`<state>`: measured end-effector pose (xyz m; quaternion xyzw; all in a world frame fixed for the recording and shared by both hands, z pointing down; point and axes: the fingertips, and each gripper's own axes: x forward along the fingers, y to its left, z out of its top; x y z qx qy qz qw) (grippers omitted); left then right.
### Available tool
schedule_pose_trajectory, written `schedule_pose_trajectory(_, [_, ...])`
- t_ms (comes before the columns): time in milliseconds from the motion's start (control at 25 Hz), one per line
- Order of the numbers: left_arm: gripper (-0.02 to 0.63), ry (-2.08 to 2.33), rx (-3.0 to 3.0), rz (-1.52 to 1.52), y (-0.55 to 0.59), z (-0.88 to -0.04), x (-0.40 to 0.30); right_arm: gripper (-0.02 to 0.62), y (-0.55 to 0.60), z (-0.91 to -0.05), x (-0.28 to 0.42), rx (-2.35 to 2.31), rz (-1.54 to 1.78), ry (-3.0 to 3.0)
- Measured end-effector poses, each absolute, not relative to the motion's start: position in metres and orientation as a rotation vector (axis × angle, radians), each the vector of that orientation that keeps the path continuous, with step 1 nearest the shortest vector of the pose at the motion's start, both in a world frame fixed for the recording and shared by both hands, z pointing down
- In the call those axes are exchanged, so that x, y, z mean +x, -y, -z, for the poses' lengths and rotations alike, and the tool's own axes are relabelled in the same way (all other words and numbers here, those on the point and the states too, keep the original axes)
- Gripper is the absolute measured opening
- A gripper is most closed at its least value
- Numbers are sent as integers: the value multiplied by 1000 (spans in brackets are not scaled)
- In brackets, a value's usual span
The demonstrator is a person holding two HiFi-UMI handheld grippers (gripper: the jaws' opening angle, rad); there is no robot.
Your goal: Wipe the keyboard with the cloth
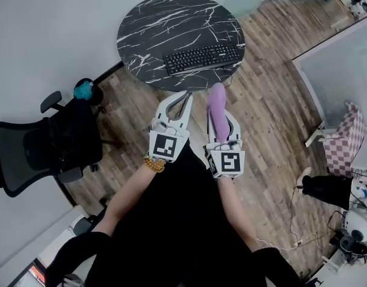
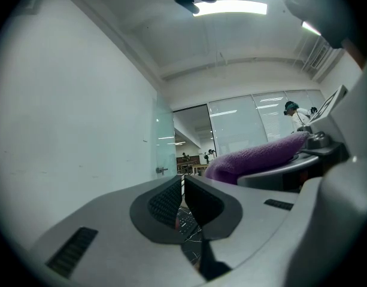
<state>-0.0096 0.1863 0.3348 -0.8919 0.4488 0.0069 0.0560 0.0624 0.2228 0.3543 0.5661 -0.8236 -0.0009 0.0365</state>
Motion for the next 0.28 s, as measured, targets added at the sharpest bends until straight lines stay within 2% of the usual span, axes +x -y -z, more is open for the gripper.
schedule_pose_trajectory(280, [23,-1371,-2711,-40,-192,-336,-13,78,-227,-356,62,1742,-8,2529])
